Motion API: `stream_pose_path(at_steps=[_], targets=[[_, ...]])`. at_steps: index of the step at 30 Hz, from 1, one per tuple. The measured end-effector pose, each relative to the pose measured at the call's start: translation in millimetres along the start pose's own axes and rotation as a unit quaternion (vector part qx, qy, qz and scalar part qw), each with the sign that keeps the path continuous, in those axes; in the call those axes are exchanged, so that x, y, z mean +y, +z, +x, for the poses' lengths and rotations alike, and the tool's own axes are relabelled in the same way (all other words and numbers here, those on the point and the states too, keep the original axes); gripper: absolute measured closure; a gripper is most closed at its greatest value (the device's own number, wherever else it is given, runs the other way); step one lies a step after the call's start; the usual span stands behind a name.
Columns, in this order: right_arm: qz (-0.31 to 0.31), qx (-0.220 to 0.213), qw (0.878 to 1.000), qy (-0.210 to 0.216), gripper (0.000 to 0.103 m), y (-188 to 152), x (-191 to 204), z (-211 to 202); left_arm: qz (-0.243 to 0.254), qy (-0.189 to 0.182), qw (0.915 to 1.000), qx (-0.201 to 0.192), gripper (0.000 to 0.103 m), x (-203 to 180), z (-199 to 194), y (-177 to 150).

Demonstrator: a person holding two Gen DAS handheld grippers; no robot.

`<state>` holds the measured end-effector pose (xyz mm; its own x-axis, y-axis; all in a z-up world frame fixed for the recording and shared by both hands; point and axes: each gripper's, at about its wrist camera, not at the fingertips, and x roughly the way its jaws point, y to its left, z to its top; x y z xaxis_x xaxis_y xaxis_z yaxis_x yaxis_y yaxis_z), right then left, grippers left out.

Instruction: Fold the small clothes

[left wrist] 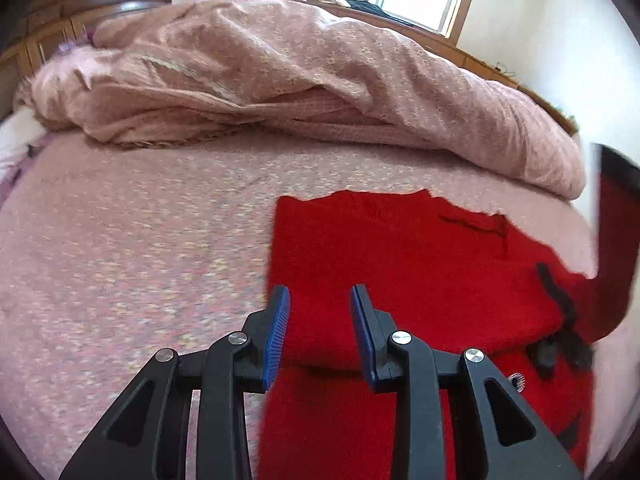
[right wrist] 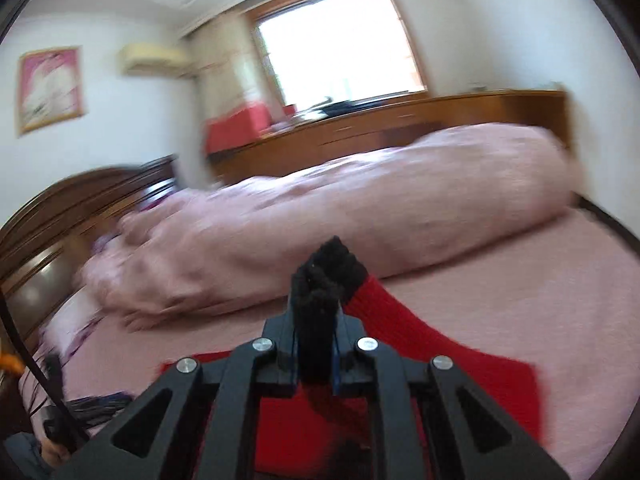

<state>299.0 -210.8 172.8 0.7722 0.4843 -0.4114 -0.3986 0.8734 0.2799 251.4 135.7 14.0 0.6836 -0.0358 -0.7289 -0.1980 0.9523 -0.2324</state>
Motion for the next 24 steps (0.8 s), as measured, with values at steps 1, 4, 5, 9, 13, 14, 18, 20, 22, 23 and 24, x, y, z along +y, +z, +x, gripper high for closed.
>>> stream_pose_path(at_steps=[1,4,5,9,13,14,18,20,22,23,24], targets=[[-0.005,0.016,0.999,0.04,0.091,-16,31,28,0.0,-0.019,0.9998,0.008,0.078,0,3,3],[-0.016,0.087,0.993,0.075,0.091,-64,94,98,-0.018,-0.034,0.9992,0.015,0.078,8,5,8],[-0.023,0.12,0.99,0.073,0.092,-85,115,125,-0.027,-0.036,0.9989,0.012,0.078,15,4,8],[-0.048,0.146,0.986,0.061,0.092,-123,148,146,-0.071,-0.031,0.9969,0.01,0.078,48,5,8],[-0.06,0.151,0.985,0.062,0.091,-131,151,146,-0.128,-0.039,0.9907,0.025,0.078,76,11,9],[-0.062,0.149,0.985,0.067,0.091,-133,147,145,-0.142,-0.039,0.9888,0.026,0.078,81,12,9],[-0.035,0.152,0.984,0.087,0.09,-135,134,137,-0.161,-0.042,0.9855,0.031,0.078,90,15,8],[-0.006,0.162,0.981,0.111,0.086,-137,128,137,-0.155,-0.047,0.9863,0.034,0.078,86,15,7],[-0.005,0.167,0.979,0.113,0.085,-142,128,138,-0.138,-0.04,0.989,0.034,0.078,77,16,6],[-0.008,0.175,0.978,0.112,0.084,-146,128,140,-0.126,-0.037,0.9907,0.033,0.078,73,16,6],[-0.009,0.181,0.977,0.113,0.083,-149,129,141,-0.116,-0.035,0.9921,0.033,0.078,69,17,7]])
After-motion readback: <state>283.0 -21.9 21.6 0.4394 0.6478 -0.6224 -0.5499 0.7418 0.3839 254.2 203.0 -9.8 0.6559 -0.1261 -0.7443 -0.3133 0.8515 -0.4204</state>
